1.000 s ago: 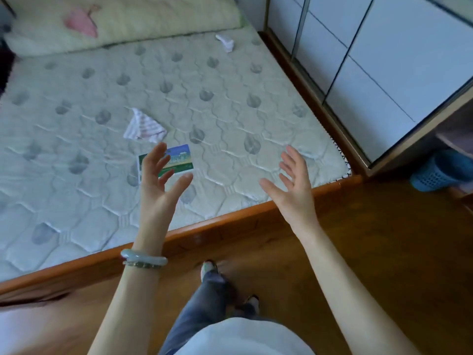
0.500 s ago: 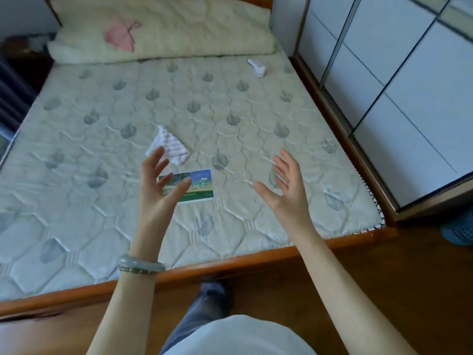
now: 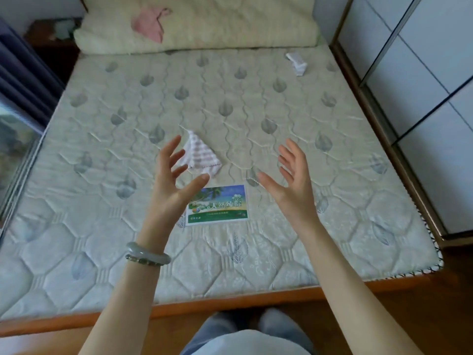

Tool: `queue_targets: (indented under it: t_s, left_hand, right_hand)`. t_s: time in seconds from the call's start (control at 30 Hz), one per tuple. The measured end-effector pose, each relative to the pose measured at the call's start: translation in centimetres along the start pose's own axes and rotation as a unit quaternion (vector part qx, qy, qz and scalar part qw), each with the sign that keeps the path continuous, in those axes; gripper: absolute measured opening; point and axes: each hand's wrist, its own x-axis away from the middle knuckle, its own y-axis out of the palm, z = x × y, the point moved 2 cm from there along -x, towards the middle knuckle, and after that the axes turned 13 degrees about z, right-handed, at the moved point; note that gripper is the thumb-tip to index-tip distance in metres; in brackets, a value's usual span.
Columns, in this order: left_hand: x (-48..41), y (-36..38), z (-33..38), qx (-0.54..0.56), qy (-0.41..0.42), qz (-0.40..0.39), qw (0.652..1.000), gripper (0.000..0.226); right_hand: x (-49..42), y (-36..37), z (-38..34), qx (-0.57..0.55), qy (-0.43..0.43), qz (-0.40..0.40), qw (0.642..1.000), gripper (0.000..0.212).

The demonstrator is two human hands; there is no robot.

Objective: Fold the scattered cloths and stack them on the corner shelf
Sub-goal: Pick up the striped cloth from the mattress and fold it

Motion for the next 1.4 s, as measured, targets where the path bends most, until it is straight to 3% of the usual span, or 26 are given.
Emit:
queue_targets:
  t_s: [0.23,0.5,0.7,0.87,1.0,1.13,1.3,1.4]
  left_hand:
    - [-2.1,0.4,-1.2,-0.031,0.001,0.003,1.0,0.073]
    - [-7.5,1.1,-7.0,-0.156,0.02,-0.035,0.987,0.073]
    - [-13.8,1.9,-15.2,-0.257,0.043,-0.104,0.96,0.063]
    - [-18.7,2.5,-24.6,-0.329,0.015,-0.146,0.933,0.061]
    - [-21.3,2.8,-32.5,-0.377,-0.068,-0.137,0.914,0.064]
    - [-22.7,3.7,-38.5,-0.41,-0.092,-0.159,0.893,0.06]
    - [-24.0,6.0,-43.5,-0.46,-0.001,-0.245,0.853,0.06]
    - [-25.3,6.9,-46.1,-0.472,0.018,-0.242,0.848,0.063]
  right_hand:
    - [-3.2,2.2,1.2,0.01,0.008,-0.036,0.999,0.077]
    - [-9.3,5.2,5.0,0.022,0.027,-0.069,0.997,0.067]
    - [-14.4,11.1,9.9,0.055,0.014,-0.079,0.995,0.048]
    - [-18.6,16.1,16.1,0.105,0.052,-0.074,0.99,0.048]
    - [-21.9,19.5,22.2,0.177,0.099,-0.111,0.973,0.048]
    - [-24.5,22.0,27.7,0.227,0.132,-0.134,0.955,0.046]
    - [-25.4,24.8,33.1,0.279,0.198,-0.223,0.913,0.054]
    - [-26.2,26.0,35.7,0.294,0.232,-0.222,0.9,0.059]
